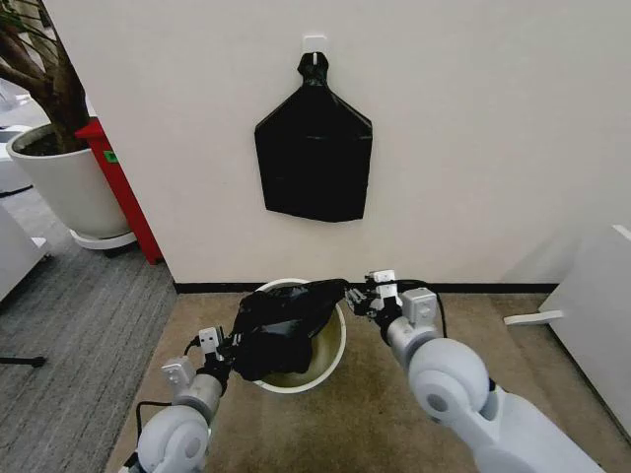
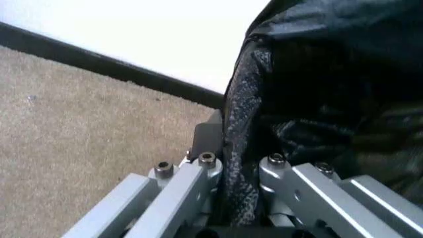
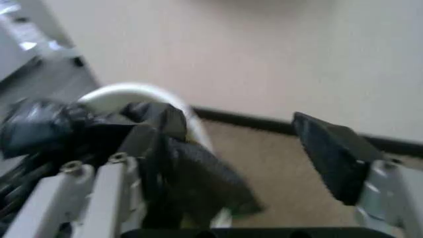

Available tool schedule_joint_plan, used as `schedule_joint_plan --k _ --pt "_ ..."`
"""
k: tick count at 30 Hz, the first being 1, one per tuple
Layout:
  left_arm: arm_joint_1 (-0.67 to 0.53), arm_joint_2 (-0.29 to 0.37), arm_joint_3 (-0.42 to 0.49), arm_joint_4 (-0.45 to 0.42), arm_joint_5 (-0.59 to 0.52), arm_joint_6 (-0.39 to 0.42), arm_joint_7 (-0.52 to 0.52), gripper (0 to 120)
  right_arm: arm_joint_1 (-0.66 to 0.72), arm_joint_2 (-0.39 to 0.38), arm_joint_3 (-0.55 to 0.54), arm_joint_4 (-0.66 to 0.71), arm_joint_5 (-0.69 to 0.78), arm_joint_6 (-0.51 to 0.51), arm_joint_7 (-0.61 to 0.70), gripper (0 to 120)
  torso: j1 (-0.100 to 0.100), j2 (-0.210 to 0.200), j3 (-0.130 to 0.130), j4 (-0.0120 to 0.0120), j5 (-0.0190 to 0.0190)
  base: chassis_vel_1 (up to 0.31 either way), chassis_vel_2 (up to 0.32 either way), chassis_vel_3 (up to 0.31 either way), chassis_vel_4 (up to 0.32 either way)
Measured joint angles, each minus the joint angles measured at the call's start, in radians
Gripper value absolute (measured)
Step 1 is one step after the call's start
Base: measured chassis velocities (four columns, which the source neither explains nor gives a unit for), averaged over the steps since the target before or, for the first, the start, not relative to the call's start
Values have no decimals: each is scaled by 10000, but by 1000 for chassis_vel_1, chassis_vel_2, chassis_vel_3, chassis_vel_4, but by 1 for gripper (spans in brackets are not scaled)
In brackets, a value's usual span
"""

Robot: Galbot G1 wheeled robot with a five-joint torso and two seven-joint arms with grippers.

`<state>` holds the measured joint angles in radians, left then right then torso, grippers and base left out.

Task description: Place the garbage bag over the trash bin.

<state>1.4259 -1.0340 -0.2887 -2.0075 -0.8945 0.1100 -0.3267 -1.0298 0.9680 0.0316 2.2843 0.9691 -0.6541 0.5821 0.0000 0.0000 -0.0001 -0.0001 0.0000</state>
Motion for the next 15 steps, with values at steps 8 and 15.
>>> schedule_joint_plan --k 8,15 --pt "-86 -46 -51 21 -39 -1 -2 4 -214 -143 431 292 666 -307 -672 95 0 0 0 1 1 0 0 0 0" --pt "-101 -110 -76 25 -48 -1 -3 4 -307 -461 408 391 -36 -13 -1802 100 0 0 1 0 0 0 0 0 0"
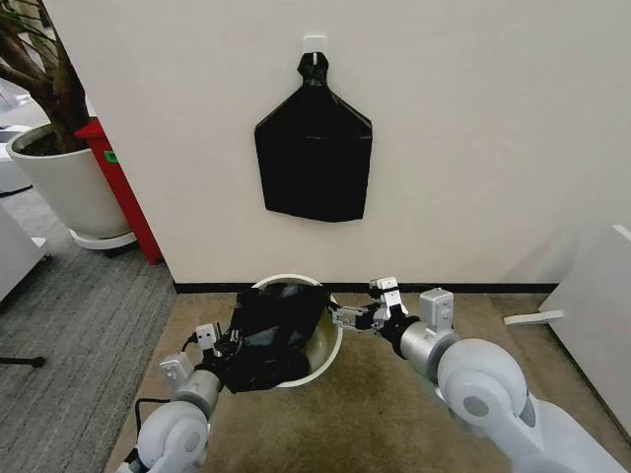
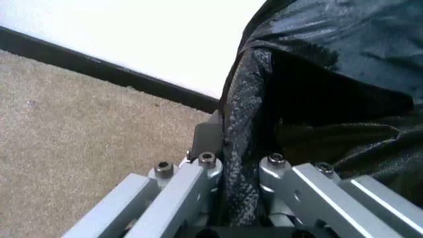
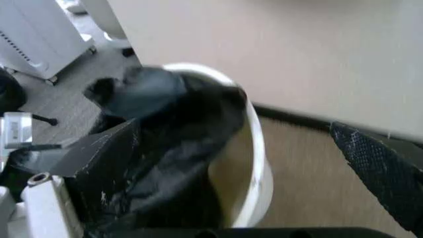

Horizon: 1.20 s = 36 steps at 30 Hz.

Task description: Place the garbage bag over the trash bin.

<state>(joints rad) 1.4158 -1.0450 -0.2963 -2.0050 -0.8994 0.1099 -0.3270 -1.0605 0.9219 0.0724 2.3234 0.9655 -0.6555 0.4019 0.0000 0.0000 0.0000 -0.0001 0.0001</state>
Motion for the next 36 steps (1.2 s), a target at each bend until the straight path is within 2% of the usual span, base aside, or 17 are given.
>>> schedule_joint_plan --k 5,6,12,24,36 --pt "9 0 0 -13 0 2 2 4 517 -167 -1410 -228 -2535 727 -570 100 0 0 0 1 -1 0 0 0 0" --pt "9 0 0 -13 0 2 2 4 517 -167 -1410 -228 -2535 727 -570 100 0 0 0 1 -1 0 0 0 0" --pt "28 -28 21 -43 7 22 2 4 1515 12 -2811 -1263 -4600 914 -647 100 0 0 1 0 -1 0 0 0 0" --pt "18 -66 112 -2 39 31 5 4 3064 439 -3858 -1874 -4756 611 -231 100 0 0 0 2 -2 0 0 0 0" --pt "25 -40 174 -83 39 49 7 4 3165 572 -4449 -2615 -5057 878 -271 100 0 0 0 -1 -1 0 0 0 0"
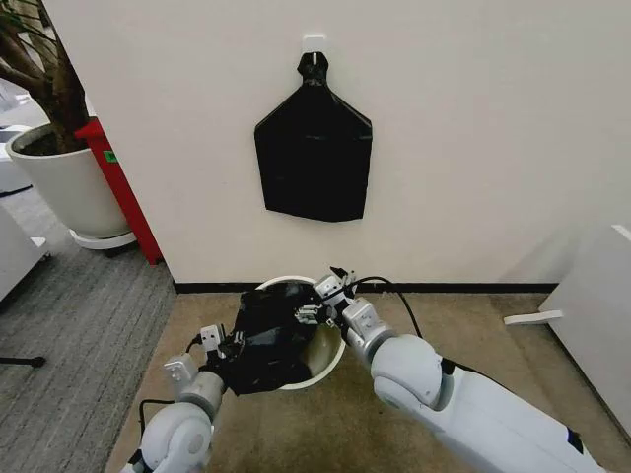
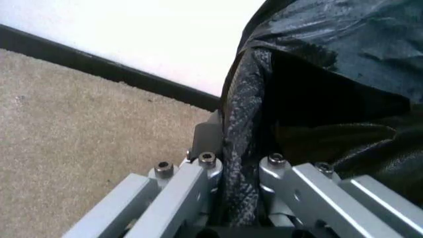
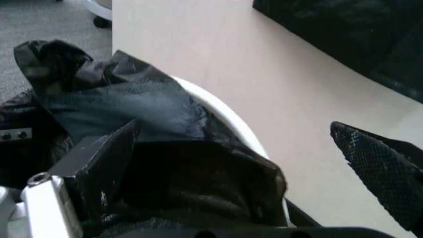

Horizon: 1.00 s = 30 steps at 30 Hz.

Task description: Place the garbage bag over the trash bin.

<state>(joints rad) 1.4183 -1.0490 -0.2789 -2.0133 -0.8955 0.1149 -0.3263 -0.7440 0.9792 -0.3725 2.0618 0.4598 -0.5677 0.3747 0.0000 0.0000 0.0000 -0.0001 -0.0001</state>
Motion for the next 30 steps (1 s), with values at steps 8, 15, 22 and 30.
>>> schedule_joint_plan --k 8,15,22,30 --pt "102 21 3 -100 19 1 6 4 114 104 -300 -362 -130 123 0 100 0 0 0 1 0 0 0 0 0" --pt "184 21 73 -106 112 0 24 4 308 354 -495 -513 -168 198 49 100 0 0 0 1 0 0 0 0 0" --pt "245 -22 217 -118 223 -3 42 4 988 692 -593 -682 143 192 304 100 0 0 0 2 0 0 0 0 0" --pt "604 -93 294 -321 441 -30 165 4 1330 863 -581 -1106 260 374 385 100 0 0 0 1 0 0 0 0 0"
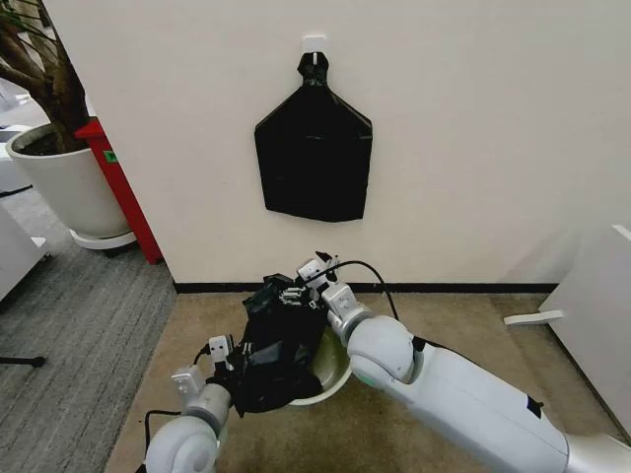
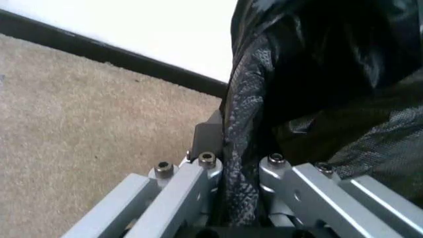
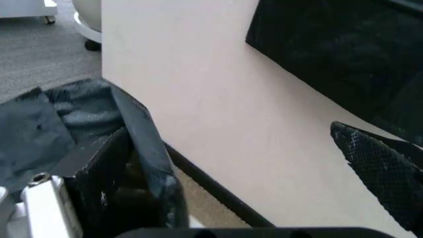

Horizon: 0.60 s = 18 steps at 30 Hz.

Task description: Place the garbage bag over the trash bin.

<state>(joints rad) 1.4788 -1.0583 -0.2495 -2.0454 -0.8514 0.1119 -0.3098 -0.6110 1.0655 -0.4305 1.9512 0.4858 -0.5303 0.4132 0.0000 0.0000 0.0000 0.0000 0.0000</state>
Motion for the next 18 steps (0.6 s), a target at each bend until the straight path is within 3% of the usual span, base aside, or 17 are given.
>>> schedule_joint_plan --k 18 --pt "730 -21 -88 -842 265 -77 87 4 1121 142 -182 -2154 315 401 -24 100 0 0 0 0 0 0 0 0 0"
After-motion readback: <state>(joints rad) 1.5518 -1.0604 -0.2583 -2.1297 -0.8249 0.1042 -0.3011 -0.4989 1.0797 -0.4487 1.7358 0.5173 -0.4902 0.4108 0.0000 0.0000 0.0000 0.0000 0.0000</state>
